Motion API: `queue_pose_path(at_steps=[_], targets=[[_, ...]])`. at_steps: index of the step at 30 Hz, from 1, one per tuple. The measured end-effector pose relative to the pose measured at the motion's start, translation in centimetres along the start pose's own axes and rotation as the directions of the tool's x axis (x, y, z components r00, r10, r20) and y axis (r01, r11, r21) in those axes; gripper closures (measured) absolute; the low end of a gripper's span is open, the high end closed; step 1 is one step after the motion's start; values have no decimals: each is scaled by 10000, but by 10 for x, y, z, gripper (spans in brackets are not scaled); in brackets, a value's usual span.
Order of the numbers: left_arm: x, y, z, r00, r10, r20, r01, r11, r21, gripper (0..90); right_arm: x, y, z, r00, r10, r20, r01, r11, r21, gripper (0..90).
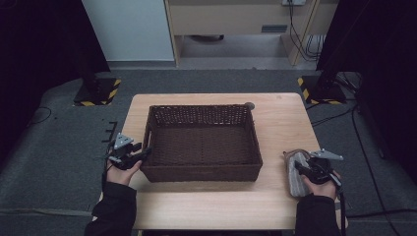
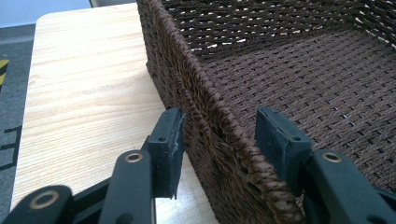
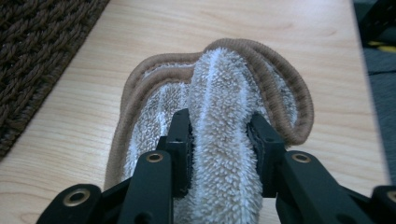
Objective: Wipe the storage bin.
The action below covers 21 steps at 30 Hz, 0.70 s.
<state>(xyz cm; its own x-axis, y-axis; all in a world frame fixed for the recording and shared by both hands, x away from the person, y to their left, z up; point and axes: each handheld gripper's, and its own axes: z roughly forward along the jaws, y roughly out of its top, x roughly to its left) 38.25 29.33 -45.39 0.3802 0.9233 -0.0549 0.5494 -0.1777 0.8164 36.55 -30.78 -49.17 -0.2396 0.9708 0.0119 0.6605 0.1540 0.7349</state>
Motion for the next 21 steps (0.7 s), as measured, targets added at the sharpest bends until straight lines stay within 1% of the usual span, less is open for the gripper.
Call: queue_pose_path(at_steps=[2, 3, 5, 6, 8, 9, 11, 13, 16, 18, 19, 21], targets=[[0, 0, 0, 10000, -8, 5, 8, 10000, -4, 509, -1, 1, -4, 10000, 14, 83, -13, 10000, -76, 670], [0, 0, 0, 10000, -20, 6, 20, 10000, -7, 507, -1, 1, -4, 9999, -54, 120, 55, 10000, -73, 670], [0, 0, 0, 10000, -14, 6, 14, 10000, -14, 505, -2, -1, -2, 10000, -83, 35, 83, 9999, 124, 666], [0, 0, 0, 10000, -2, -5, 2, 10000, -17, 505, -2, -2, 0, 9999, -141, 66, 140, 9998, 174, 659], [0, 0, 0, 10000, 26, -6, -26, 10000, -25, 506, -3, -5, 5, 9998, -103, 148, 100, 9997, 219, 629], [0, 0, 0, 10000, 10, -3, -10, 10000, -24, 506, -4, -6, 5, 9999, -1, 120, -1, 9998, 194, 618], [0, 0, 0, 10000, -24, 39, 24, 10000, -17, 505, -3, -6, 6, 9999, -76, 125, 74, 9999, 137, 585], [0, 0, 0, 9999, -57, 103, 58, 10000, -18, 526, -2, -6, 7, 9997, -187, 143, 185, 9997, 151, 552], [0, 0, 0, 10000, -22, 90, 22, 10000, 4, 526, -2, -4, 6, 9996, -170, 213, 170, 9999, 31, 488], [0, 0, -1, 9998, -89, 183, 88, 9999, 51, 543, -1, -3, 4, 9997, -129, 223, 130, 9999, -68, 462], [0, 0, 0, 9998, -88, 190, 87, 10000, 43, 554, -1, -2, 3, 9996, -52, 261, 57, 9998, -194, 447], [-1, 1, -1, 9998, -33, 178, 31, 10000, 88, 563, -2, -1, 0, 9996, -70, 288, 82, 9991, -412, 425]])
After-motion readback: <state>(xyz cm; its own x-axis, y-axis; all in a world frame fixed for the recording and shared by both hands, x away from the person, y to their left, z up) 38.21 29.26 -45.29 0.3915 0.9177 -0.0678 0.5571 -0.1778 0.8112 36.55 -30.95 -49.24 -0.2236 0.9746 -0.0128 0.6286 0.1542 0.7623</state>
